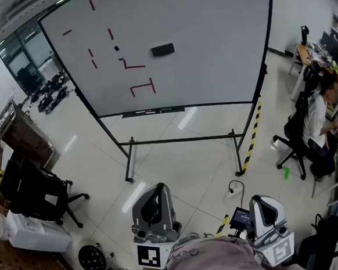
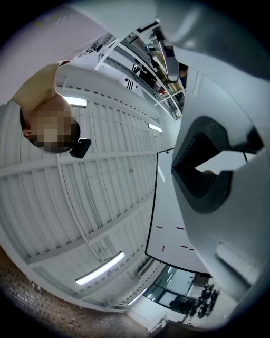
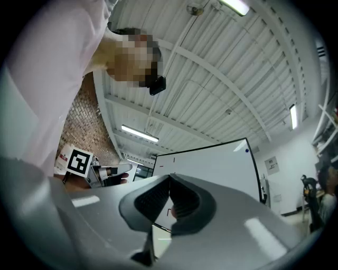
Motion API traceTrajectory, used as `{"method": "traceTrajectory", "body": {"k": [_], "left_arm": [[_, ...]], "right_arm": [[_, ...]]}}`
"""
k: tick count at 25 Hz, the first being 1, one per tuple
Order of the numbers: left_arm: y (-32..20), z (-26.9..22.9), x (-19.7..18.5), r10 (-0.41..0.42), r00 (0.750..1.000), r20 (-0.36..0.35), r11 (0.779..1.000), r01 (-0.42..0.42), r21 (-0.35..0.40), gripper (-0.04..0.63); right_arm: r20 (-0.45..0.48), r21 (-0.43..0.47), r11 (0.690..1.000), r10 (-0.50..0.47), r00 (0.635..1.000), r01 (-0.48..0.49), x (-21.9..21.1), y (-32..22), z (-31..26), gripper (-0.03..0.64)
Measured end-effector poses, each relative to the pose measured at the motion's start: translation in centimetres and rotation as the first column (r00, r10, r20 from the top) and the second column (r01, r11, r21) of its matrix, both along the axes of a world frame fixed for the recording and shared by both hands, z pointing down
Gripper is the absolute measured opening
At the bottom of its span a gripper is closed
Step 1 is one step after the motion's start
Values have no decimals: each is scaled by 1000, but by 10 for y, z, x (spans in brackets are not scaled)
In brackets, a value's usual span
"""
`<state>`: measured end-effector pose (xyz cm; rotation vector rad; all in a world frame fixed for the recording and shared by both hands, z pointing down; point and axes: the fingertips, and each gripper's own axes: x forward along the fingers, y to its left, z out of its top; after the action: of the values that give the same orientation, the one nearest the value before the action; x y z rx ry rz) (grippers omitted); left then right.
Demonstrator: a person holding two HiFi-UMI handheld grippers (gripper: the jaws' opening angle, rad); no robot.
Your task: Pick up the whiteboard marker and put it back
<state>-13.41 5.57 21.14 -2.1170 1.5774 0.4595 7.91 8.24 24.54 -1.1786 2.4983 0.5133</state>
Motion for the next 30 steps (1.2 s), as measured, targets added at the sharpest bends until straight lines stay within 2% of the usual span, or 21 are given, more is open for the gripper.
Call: {"method": "traceTrajectory", "body": {"k": [6,9,11,12,13,15,16,18,21,24,27,28,30], "left_arm": [[-28,16,10,-76,986,145,997,79,-12,6],[-65,30,-2,-63,972,227,997,74,-37,28],[-104,50,-16,-26,946,324,997,48,-60,59],[-128,62,-26,-13,928,373,996,45,-77,91],[-154,76,-40,-10,913,408,993,57,-103,92],[-216,117,-76,-18,890,456,969,128,-210,92],[-250,138,-93,-21,858,513,953,172,-248,92],[-320,174,-120,-2,746,665,933,240,-267,115],[-420,235,-146,128,597,792,901,264,-345,117],[-497,291,-153,291,449,845,870,243,-428,117],[-563,341,-159,418,305,856,832,249,-495,117],[-579,358,-159,454,268,850,816,258,-517,104],[-604,386,-156,502,228,834,789,273,-550,35]], "right_arm": [[42,-55,998,-2,999,5,27,-20,15,5],[19,-78,997,-9,1000,11,20,-37,26,5],[-12,-82,997,-10,1000,9,9,-56,32,4],[-10,-86,996,-10,1000,9,4,-66,34,4],[3,-93,996,-8,1000,9,-2,-77,36,4],[33,-110,994,1,999,2,-16,-107,39,3],[35,-118,993,12,999,-8,-24,-124,41,3],[11,-137,990,41,999,-40,-44,-163,45,3],[-70,-168,981,88,994,-99,-80,-215,48,3],[-113,-232,962,124,986,-147,-110,-255,55,3],[-138,-277,944,144,980,-177,-136,-298,66,3],[-148,-290,939,148,978,-186,-143,-310,69,3],[-169,-312,928,157,973,-204,-151,-327,75,3]]}}
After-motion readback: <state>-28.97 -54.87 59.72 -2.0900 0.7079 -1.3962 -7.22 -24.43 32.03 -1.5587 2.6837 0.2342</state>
